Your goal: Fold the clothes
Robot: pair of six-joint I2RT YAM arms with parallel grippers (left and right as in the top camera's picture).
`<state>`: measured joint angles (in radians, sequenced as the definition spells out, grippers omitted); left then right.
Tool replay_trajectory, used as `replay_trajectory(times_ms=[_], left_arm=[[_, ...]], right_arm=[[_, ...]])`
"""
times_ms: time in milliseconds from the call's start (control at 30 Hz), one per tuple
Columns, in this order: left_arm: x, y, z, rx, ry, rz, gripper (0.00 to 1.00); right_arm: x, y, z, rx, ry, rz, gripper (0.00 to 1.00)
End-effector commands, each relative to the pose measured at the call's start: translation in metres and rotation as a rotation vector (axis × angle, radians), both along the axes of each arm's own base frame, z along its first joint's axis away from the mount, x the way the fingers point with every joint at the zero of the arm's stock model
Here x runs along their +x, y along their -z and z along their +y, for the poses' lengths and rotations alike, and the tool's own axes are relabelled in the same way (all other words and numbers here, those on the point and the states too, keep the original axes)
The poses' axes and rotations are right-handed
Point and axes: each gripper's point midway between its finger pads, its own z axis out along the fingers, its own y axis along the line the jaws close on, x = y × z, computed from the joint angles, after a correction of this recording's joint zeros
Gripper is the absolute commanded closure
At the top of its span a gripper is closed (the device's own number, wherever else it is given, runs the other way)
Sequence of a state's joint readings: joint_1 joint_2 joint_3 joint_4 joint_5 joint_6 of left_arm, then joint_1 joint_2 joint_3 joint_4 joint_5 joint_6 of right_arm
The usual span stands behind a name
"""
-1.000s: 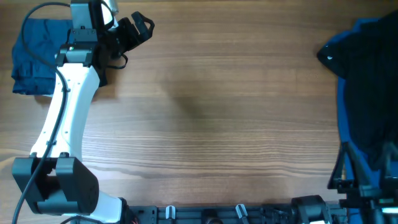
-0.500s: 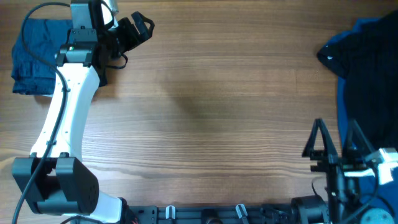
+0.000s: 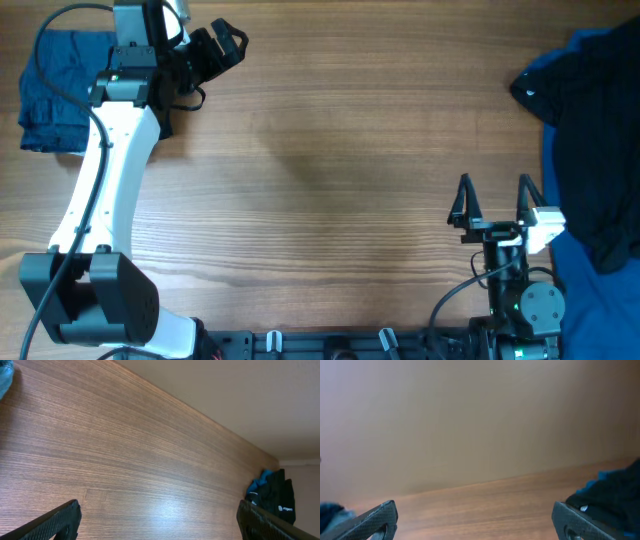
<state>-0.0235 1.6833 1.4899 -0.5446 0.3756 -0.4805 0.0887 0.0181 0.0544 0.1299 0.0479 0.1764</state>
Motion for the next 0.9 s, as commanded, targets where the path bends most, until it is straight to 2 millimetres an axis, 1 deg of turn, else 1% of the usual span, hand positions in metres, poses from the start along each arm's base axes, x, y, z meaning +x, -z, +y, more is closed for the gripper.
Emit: replay_trajectory(times_ms=[0, 67, 100, 233, 300, 367, 867], left_arm=[[0.001, 0.001, -0.003, -0.005, 0.010, 0.000, 0.00], [0.001, 0.001, -0.003, -0.005, 0.010, 0.000, 0.00], [0.001, 0.001, -0.003, -0.005, 0.010, 0.000, 0.00], [0.001, 0.001, -0.003, -0.005, 0.010, 0.000, 0.00], [0.001, 0.001, -0.003, -0.005, 0.010, 0.000, 0.00], [0.001, 0.001, -0.003, -0.005, 0.010, 0.000, 0.00], [0.001, 0.001, -0.003, -0.005, 0.010, 0.000, 0.00]], right_arm=[[-0.002, -0.004, 0.005, -0.155, -0.006, -0.027, 0.01], [0.001, 0.006, 0.000, -0.155, 0.013, -0.010, 0.00], [0.003, 0.014, -0.001, -0.155, 0.018, -0.001, 0.00], [0.004, 0.023, -0.001, -0.194, 0.022, 0.034, 0.00], [0.005, 0.043, -0.001, -0.215, 0.016, 0.114, 0.00], [0.006, 0.051, -0.001, -0.216, 0.012, 0.147, 0.00], [0.006, 0.052, 0.000, -0.215, 0.005, 0.151, 0.00]])
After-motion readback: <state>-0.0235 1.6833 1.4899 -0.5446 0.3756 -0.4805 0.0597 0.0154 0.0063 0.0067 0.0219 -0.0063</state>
